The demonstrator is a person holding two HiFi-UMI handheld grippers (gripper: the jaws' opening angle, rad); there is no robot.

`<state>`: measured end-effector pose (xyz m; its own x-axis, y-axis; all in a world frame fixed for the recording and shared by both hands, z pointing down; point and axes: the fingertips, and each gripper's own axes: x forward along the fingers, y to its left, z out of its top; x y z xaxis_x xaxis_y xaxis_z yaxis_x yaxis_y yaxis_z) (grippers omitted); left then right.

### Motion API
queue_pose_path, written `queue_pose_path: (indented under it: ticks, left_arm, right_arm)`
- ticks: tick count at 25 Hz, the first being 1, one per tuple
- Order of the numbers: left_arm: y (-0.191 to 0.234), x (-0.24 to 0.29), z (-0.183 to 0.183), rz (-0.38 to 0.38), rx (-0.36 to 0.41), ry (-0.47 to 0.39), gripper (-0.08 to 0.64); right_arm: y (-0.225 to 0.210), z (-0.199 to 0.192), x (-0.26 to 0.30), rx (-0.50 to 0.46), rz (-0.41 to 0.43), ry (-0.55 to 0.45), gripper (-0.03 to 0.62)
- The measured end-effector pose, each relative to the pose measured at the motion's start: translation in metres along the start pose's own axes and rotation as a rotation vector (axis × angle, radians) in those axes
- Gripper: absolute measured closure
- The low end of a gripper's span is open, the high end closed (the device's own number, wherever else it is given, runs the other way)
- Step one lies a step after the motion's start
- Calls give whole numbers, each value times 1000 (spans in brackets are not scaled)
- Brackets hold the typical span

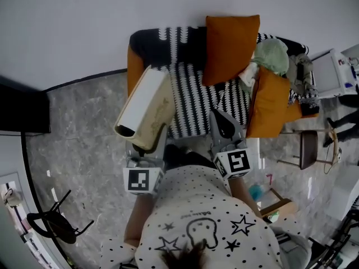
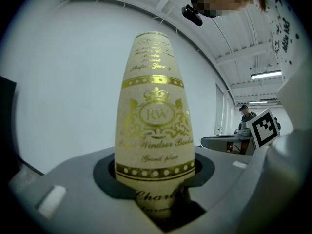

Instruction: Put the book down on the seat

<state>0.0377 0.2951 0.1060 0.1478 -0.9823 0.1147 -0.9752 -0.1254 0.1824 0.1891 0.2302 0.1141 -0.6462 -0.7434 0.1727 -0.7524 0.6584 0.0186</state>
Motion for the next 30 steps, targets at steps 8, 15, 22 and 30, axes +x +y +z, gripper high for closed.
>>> queue_pose_path:
  ticks: [8,15,22,30]
  left_arm:
    - [22,6,0,-16,-22,9,337]
    - [31,14,-6,-11,-46,23,337]
    - [41,29,-3,34,-65,33,337]
    - [51,55,-1,103,-87,40,337]
  right_arm:
    - [10,-1,18,7,-14,6,591]
    - [7,-3,32,2,0,25,591]
    - [9,1,61,-12,74,36,591]
    - [-6,-3,95,-2,142,61,591]
